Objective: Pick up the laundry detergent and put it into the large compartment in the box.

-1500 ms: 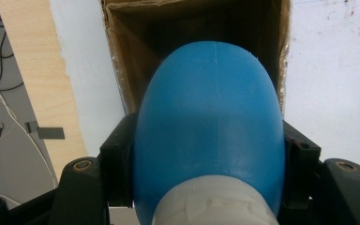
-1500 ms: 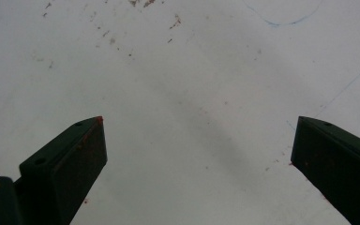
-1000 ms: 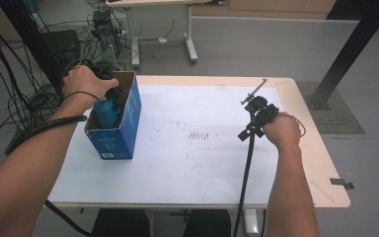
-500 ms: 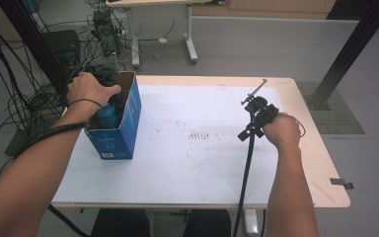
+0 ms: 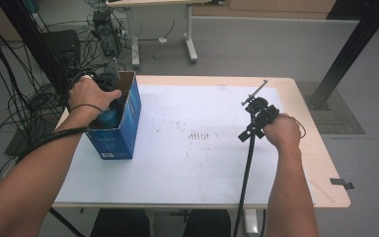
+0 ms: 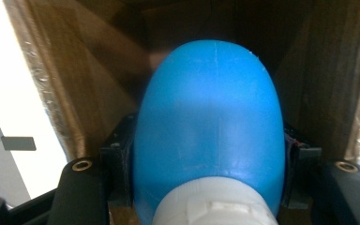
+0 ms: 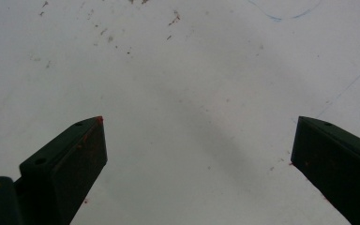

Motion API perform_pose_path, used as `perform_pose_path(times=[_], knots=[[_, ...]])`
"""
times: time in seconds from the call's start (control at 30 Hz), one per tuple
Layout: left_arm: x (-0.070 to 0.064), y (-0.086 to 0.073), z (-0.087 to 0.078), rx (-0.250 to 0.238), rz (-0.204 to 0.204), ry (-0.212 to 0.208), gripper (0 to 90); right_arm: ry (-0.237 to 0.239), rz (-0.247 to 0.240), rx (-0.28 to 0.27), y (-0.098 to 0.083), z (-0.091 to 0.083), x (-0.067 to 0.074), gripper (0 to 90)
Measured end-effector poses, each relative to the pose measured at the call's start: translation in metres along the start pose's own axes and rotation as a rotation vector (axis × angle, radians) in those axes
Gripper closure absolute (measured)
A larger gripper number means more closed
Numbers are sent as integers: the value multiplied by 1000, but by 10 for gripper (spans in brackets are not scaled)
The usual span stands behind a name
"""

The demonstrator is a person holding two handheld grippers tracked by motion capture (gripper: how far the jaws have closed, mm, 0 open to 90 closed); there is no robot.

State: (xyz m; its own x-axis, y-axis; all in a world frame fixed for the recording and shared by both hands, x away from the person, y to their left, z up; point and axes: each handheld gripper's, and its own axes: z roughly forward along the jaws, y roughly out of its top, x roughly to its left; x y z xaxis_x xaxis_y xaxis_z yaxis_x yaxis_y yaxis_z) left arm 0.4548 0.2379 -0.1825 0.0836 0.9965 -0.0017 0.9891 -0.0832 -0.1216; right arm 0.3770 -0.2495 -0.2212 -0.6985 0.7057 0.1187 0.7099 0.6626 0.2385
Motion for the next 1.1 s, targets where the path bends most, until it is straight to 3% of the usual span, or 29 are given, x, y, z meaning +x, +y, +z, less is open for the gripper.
perform_pose_path(times=[1.1], knots=[[3,0,0,9,-8,-9,372,-8,-23,5,8,0,4,36]])
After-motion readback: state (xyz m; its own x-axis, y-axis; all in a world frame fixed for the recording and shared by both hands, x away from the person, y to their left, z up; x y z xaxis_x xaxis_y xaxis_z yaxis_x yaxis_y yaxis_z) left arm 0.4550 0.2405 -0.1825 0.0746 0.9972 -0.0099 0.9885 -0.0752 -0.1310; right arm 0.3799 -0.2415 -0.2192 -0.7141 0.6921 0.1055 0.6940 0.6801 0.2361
